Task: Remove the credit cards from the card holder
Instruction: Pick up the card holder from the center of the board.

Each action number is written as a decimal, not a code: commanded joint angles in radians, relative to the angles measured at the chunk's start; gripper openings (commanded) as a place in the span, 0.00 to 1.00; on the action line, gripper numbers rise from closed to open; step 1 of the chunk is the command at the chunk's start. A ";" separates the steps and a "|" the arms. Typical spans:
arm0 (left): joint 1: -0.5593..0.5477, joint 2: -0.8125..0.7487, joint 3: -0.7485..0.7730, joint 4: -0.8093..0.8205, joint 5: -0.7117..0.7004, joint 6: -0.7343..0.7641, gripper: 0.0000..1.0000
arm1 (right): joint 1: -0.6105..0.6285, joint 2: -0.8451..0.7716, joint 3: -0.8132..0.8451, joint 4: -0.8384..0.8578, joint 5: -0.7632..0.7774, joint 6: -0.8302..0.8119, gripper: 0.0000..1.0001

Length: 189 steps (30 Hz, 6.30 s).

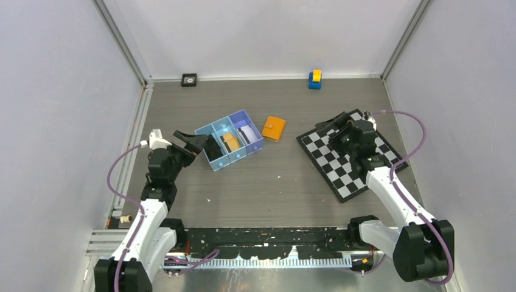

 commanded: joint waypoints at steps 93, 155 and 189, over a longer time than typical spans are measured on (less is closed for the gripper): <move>-0.093 0.202 0.185 -0.090 0.067 0.176 0.89 | 0.440 1.068 0.931 -0.346 0.215 -0.351 0.91; -0.099 -0.553 0.347 -0.768 0.263 -0.155 1.00 | 0.506 0.504 0.562 -0.265 0.115 -0.172 0.43; -0.129 -0.465 0.167 -0.328 0.288 0.102 1.00 | 0.505 0.438 0.485 -0.172 0.167 -0.195 0.40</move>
